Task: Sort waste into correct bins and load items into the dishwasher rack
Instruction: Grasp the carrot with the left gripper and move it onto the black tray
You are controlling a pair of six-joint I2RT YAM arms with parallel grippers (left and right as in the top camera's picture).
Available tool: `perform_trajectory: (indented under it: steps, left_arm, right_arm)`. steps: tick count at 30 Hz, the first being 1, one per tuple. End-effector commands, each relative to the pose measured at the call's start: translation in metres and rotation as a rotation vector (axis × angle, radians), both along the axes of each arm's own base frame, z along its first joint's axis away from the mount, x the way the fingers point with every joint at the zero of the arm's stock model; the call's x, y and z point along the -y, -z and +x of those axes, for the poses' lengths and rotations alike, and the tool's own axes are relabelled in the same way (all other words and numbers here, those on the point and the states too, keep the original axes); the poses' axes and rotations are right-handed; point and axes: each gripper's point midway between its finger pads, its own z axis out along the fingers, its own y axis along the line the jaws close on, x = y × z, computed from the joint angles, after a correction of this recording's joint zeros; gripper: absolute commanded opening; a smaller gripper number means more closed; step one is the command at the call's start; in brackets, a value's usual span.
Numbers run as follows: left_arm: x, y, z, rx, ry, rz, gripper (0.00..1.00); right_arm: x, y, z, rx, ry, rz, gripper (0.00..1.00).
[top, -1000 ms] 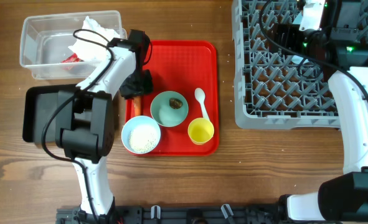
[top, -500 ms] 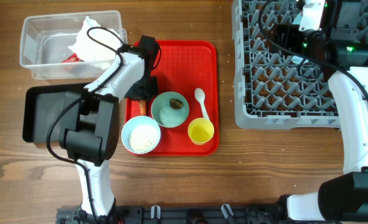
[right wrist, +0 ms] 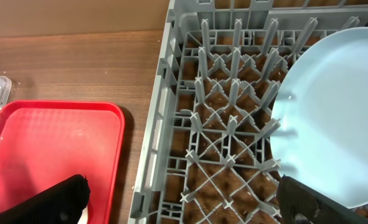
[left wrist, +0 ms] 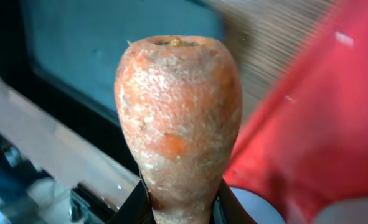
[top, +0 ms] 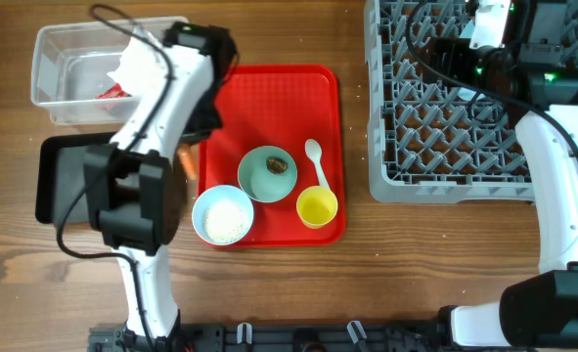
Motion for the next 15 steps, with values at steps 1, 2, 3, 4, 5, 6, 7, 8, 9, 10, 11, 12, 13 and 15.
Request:
perform_trajectory:
  steps: [1, 2, 3, 4, 5, 6, 7, 8, 9, 10, 11, 12, 13, 15]
  left_arm:
    - [-0.076, -0.02, -0.004, 0.09, -0.305, 0.038, 0.04]
    - [-0.102, -0.019, -0.008, 0.106, -0.417, 0.05, 0.04]
    - [-0.129, -0.016, -0.014, 0.133, -0.544, 0.062, 0.04]
    - [-0.145, -0.011, -0.02, 0.152, -0.66, 0.067, 0.04]
    - [-0.155, 0.0, -0.026, 0.163, -0.779, 0.034, 0.04]
    - [-0.158, 0.011, -0.028, 0.168, -0.85, -0.019, 0.04]
    - [-0.158, 0.023, -0.027, 0.171, -0.89, -0.072, 0.04]
    - [-0.157, 0.035, -0.027, 0.178, -0.932, -0.103, 0.04]
    - [-0.157, 0.049, -0.026, 0.191, -0.951, -0.131, 0.04]
    - [-0.156, 0.059, -0.024, 0.205, -0.959, -0.144, 0.04]
    - [-0.156, 0.071, -0.025, 0.217, -0.982, -0.142, 0.04]
    - [-0.155, 0.075, -0.025, 0.22, -0.983, -0.142, 0.04]
    - [-0.156, 0.077, -0.024, 0.227, -0.982, -0.143, 0.06]
    - [-0.157, 0.077, -0.025, 0.22, -0.947, -0.147, 0.3]
  right_arm:
    - [0.002, 0.006, 0.002, -0.011, 0.0, -0.016, 1.0]
    - [0.002, 0.006, 0.002, -0.012, 0.0, -0.016, 1.0]
    - [0.002, 0.006, 0.002, -0.013, 0.0, -0.016, 1.0]
    - [0.002, 0.006, 0.002, -0.014, 0.0, -0.016, 1.0]
    - [0.002, 0.007, 0.001, -0.018, 0.0, -0.016, 1.0]
    - [0.002, 0.008, 0.0, -0.021, 0.0, -0.016, 1.0]
    - [0.002, 0.008, 0.0, -0.024, 0.0, -0.016, 1.0]
    - [0.002, 0.009, -0.001, -0.029, 0.0, -0.016, 1.0]
    - [0.002, 0.009, -0.002, -0.033, -0.001, -0.016, 1.0]
    - [0.002, 0.01, -0.002, -0.037, 0.0, -0.015, 1.0]
    - [0.002, 0.011, -0.003, -0.042, 0.0, -0.015, 1.0]
    - [0.001, 0.011, -0.004, -0.045, -0.001, -0.015, 1.0]
    - [0.001, 0.012, -0.004, -0.048, -0.001, -0.015, 1.0]
    - [0.001, 0.012, -0.005, -0.05, 0.0, -0.014, 1.0]
